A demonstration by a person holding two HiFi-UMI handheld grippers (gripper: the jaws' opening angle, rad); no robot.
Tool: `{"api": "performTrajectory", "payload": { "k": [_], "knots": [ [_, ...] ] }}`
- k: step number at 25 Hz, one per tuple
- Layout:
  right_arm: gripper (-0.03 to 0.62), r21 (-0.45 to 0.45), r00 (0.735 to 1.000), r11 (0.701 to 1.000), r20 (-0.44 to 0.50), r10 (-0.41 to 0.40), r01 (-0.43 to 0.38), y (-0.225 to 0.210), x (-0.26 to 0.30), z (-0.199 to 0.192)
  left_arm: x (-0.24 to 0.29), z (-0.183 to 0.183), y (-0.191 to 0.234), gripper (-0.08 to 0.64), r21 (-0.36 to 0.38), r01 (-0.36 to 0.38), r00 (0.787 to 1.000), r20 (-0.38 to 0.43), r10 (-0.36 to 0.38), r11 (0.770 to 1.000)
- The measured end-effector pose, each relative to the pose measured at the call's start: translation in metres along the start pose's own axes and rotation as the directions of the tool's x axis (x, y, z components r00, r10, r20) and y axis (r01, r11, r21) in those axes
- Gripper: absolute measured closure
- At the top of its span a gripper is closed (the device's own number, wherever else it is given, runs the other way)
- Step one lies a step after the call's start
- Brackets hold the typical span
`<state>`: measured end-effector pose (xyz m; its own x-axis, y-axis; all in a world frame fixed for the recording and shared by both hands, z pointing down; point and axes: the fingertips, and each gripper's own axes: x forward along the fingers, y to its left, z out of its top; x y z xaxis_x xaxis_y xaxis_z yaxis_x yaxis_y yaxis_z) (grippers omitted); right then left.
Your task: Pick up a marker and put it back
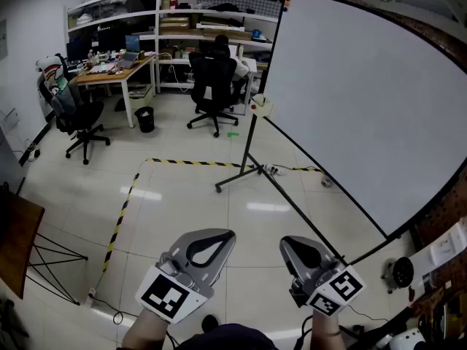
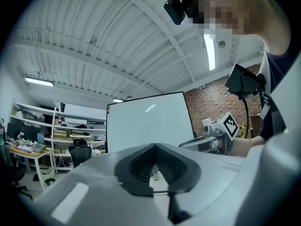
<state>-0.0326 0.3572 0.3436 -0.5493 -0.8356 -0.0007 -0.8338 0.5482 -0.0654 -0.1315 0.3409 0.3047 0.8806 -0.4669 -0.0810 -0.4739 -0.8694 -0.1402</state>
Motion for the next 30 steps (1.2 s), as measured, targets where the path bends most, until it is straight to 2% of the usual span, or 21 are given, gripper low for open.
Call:
{"api": "performTrajectory", "payload": {
  "k": [9, 15, 23, 30],
  "knots": [
    [0.591, -0.019, 1.0, 1.0, -0.027, -0.001, 0.0, -0.032, 0.075, 0.001, 0.022, -0.014, 0.075, 0.554, 0.003, -0.009, 1.0, -0.003, 0.009, 1.0],
    [0.591, 0.006, 1.0, 1.0, -0.029, 0.011, -0.011, -0.071, 0.118, -0.012, 0.054, -0.038, 0.115, 0.554, 0.026, -0.011, 0.998, -0.063, 0.013, 1.0],
    [0.591, 0.033, 0.996, 0.999, -0.08, 0.041, -0.038, -0.162, 0.184, -0.037, 0.148, -0.066, 0.181, 0.554, 0.036, 0.006, 0.993, -0.119, -0.002, 0.999],
    [0.591, 0.035, 0.993, 0.996, -0.091, 0.081, -0.079, -0.248, 0.242, -0.029, 0.233, -0.077, 0.236, 0.554, 0.095, -0.001, 0.988, -0.154, 0.016, 0.995]
  ]
}}
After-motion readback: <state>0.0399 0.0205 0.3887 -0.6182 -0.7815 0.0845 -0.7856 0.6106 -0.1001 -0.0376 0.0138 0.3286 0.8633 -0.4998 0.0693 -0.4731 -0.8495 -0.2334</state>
